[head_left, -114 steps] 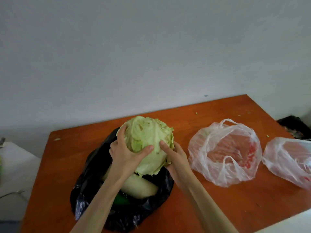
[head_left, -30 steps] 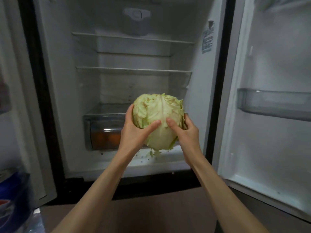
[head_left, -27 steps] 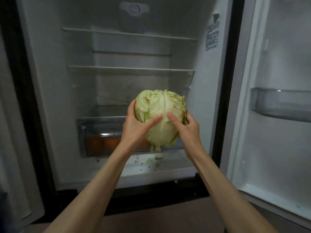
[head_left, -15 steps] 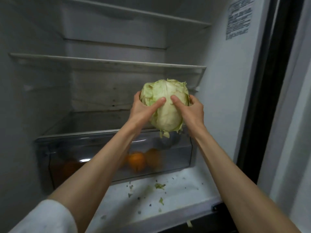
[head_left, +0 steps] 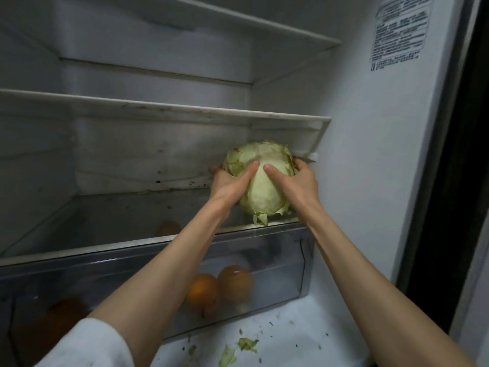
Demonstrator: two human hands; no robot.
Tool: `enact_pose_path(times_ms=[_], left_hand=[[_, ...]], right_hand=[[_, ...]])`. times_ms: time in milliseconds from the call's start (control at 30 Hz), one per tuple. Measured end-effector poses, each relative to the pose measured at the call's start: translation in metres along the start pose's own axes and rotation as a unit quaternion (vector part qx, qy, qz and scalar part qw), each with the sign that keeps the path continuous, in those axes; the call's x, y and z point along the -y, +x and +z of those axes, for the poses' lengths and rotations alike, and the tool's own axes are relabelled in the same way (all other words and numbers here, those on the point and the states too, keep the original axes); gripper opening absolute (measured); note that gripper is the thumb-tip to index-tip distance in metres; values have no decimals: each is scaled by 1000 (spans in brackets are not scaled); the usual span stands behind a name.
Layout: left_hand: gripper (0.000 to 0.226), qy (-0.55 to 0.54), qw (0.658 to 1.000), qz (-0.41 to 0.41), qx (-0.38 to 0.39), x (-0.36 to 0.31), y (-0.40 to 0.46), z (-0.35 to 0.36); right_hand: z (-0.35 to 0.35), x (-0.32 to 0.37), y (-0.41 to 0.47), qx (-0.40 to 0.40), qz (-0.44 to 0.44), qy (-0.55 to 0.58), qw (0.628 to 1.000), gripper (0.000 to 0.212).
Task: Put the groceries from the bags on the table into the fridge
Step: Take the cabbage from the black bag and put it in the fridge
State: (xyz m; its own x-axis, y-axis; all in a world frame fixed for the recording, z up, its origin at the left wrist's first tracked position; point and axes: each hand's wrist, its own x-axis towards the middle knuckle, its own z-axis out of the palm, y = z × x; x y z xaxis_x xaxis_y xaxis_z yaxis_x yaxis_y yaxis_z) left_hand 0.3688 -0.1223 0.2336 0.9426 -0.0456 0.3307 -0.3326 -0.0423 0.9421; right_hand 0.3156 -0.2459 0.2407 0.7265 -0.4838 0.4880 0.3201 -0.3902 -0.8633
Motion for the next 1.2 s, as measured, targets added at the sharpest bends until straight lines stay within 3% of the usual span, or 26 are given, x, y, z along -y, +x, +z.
enact_pose_path(times_ms=[167, 300, 367, 467, 733, 867, 967, 1200], left_hand=[[82, 55, 998, 0, -5, -4, 6, 2], [69, 153, 987, 55, -15, -4, 1, -3], [59, 132, 987, 87, -17, -2, -3, -4], [73, 93, 991, 98, -25, 2, -8, -5], [82, 203, 971, 114, 51, 9, -14, -11], [77, 268, 953, 119, 73, -1, -21, -22], [75, 322, 931, 162, 48, -10, -37, -30], [72, 499, 841, 208, -36, -28, -111, -48]], right_hand=[[3, -7, -2, -41, -22, -28, 999, 74], [4, -9, -6, -40, -42, -67, 996, 71], [1, -12, -7, -39, -51, -72, 995, 69], [-3, -17, -8, -20, -67, -90, 993, 64], [-15, -21, -14, 52, -103, -177, 977, 59], [-20, -17, -22, 72, -122, -246, 959, 67], [-25, -10, -32, 76, -163, -282, 943, 67], [-42, 3, -69, 101, -212, -330, 914, 67]])
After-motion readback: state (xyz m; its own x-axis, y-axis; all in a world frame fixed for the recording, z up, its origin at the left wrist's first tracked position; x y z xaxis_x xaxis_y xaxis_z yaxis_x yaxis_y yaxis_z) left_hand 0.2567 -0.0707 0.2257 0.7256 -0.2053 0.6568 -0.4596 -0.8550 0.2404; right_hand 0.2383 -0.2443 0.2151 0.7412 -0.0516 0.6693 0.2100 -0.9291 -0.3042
